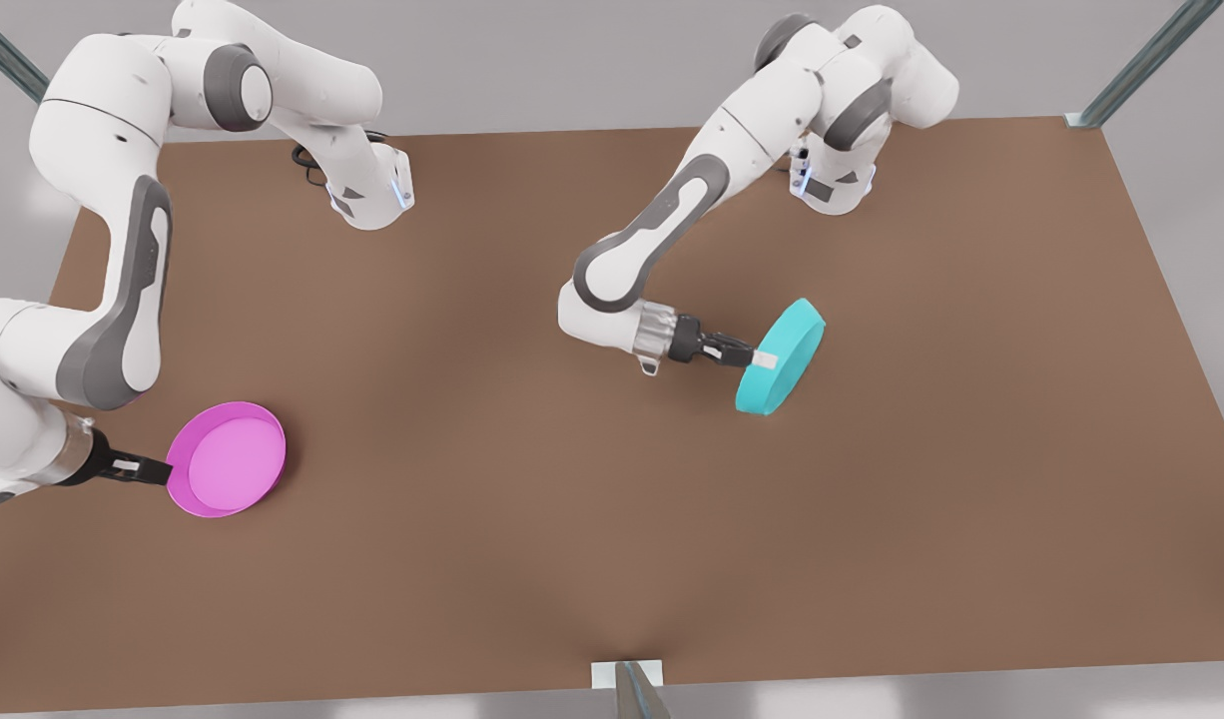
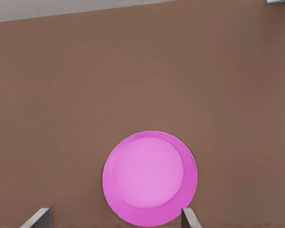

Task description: Flip the blue plate over with the left arm, and stack the pink plate on top of the blue plate with the right arm

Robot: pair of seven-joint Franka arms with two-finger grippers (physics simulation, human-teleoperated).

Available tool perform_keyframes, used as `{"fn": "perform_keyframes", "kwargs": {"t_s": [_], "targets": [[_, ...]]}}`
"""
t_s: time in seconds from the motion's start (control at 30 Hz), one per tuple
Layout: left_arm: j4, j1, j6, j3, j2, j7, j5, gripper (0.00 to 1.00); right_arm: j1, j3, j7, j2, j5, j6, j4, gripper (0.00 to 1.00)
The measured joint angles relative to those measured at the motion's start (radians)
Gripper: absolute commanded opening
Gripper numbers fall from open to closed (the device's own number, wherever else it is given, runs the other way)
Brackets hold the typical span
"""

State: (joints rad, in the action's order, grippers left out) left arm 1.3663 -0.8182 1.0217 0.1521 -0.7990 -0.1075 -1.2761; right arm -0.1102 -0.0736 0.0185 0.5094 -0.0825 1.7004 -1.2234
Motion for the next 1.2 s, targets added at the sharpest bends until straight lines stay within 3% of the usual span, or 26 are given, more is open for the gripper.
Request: {"fn": "perform_keyframes", "kwargs": {"t_s": [0.3, 0.63, 0.7, 0.83, 0.87, 0.9, 0.93, 0.97, 1.03, 1.2], "targets": [[-0.155, -0.270, -0.041, -0.198, -0.207, -0.065, -0.013, 0.21, -0.003, -0.002, 0.003, -0.005, 0.000, -0.003, 0.009, 1.00], [-0.256, -0.362, -0.041, -0.228, -0.349, -0.136, -0.026, 0.21, 0.003, 0.006, 0.006, 0.054, 0.000, 0.060, -0.001, 1.00], [-0.306, -0.374, -0.041, -0.228, -0.392, -0.136, -0.030, 0.21, -0.047, 0.009, -0.327, 0.045, 0.122, -0.043, 0.002, 1.00], [-0.327, -0.383, -0.048, -0.228, -0.414, -0.136, -0.039, 0.21, -0.075, -0.015, -0.262, -0.030, 0.136, -0.475, 0.159, 1.00], [-0.328, -0.383, -0.048, -0.228, -0.415, -0.136, -0.041, 0.21, -0.072, -0.026, -0.258, -0.112, 0.129, -0.523, 0.109, 1.00], [-0.328, -0.381, -0.044, -0.228, -0.416, -0.136, -0.041, 0.21, -0.079, -0.028, -0.259, -0.258, 0.127, -0.337, -0.126, 1.00], [-0.328, -0.381, -0.041, -0.228, -0.420, -0.137, -0.041, 0.48, -0.098, -0.026, -0.254, -0.352, 0.136, -0.235, -0.308, 1.00], [-0.337, -0.381, -0.041, -0.227, -0.427, -0.139, -0.035, 0.98, -0.105, -0.023, -0.254, -0.354, 0.142, -0.217, -0.343, 1.00], [-0.338, -0.381, -0.040, -0.227, -0.428, -0.140, -0.019, 1.00, -0.074, -0.023, -0.256, -0.346, 0.138, -0.122, -0.395, 1.00], [-0.364, -0.395, -0.046, -0.228, -0.453, -0.140, -0.004, 1.00, -0.087, -0.023, -0.256, -0.329, 0.135, -0.088, -0.418, 1.00]]}}
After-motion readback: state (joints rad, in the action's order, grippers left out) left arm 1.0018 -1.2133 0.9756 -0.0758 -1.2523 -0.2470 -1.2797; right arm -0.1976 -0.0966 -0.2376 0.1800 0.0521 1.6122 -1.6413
